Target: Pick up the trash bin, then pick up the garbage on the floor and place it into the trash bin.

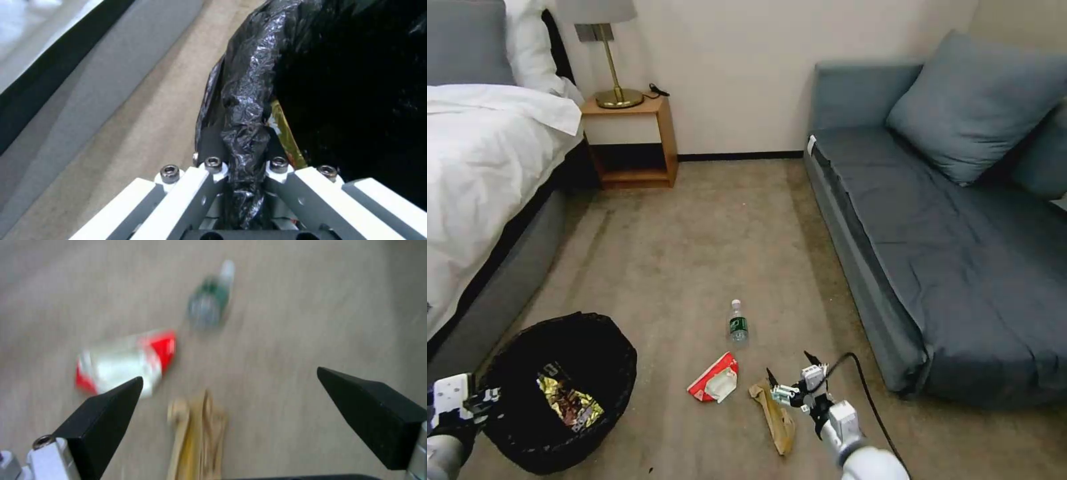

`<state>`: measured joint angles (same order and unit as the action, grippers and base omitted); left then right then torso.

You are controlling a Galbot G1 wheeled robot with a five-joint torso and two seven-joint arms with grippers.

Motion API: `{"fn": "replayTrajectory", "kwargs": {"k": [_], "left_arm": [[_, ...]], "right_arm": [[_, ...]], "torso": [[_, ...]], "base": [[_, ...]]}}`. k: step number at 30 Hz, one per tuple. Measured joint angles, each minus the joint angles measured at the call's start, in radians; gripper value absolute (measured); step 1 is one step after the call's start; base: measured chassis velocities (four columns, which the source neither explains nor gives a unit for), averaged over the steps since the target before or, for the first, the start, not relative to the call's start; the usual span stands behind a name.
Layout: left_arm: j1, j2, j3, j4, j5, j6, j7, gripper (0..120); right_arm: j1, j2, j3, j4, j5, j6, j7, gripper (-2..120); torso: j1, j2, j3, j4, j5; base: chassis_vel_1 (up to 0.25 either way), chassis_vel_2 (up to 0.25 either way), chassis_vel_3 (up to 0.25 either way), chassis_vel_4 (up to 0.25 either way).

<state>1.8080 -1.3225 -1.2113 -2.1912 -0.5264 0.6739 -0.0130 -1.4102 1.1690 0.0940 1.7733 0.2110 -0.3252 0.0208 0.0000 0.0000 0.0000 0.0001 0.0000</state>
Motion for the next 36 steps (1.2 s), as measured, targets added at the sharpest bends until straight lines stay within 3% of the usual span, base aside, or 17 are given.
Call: {"fn": "replayTrajectory", "kwargs": {"k": [6,15,18,20,24,28,30,36], "left_arm": [[0.004,0.001,-0.007,0.012,0.004,-0.003,0.002,4],[0.007,-0.002,-0.007,0.016,0.005,-0.005,0.003,4],[0.006,-0.002,-0.006,0.016,0.005,-0.005,0.003,4],[0.006,-0.002,-0.007,0.016,0.005,-0.005,0.003,4],[0.006,-0.002,-0.006,0.016,0.005,-0.005,0.003,4],[0.005,-0.001,-0.005,0.014,0.005,-0.005,0.003,4],[0.005,-0.001,-0.004,0.014,0.005,-0.005,0.003,4],[0.002,-0.002,0.001,0.012,0.005,-0.005,0.003,4]], "right_arm": [[0.078,0.004,-0.053,-0.108,0.063,-0.129,-0.012,100],[0.12,0.04,-0.081,-0.205,0.127,-0.151,-0.024,96],[0.125,0.045,-0.087,-0.217,0.129,-0.151,-0.027,88],[0.132,0.049,-0.099,-0.232,0.119,-0.147,-0.033,74],[0.137,0.053,-0.105,-0.242,0.11,-0.143,-0.034,65],[0.141,0.055,-0.111,-0.251,0.102,-0.136,-0.033,45],[0.142,0.055,-0.111,-0.252,0.102,-0.135,-0.033,44],[0.146,0.058,-0.114,-0.267,0.095,-0.129,-0.029,17]], "torso": [[0.0,0.0,0.0,-0.0001,0.0],[0.0,0.0,0.0,-0.0001,-0.0001],[0.0,0.0,0.0,-0.0001,0.0],[0.0,0.0,0.0,-0.0001,-0.0001],[0.0,0.0,0.0,-0.0001,0.0],[0.0,0.0,0.0,-0.0001,-0.0001],[0.0,0.0,0.0,-0.0001,-0.0001],[0.0,0.0,0.0,-0.0001,-0.0001]], "base": [[0.0,0.0,0.0,0.0],[0.0,0.0,0.0,0.0],[0.0,0.0,0.0,0.0],[0.0,0.0,0.0,0.0],[0.0,0.0,0.0,0.0],[0.0,0.0,0.0,0.0],[0.0,0.0,0.0,0.0],[0.0,0.0,0.0,0.0]]}}
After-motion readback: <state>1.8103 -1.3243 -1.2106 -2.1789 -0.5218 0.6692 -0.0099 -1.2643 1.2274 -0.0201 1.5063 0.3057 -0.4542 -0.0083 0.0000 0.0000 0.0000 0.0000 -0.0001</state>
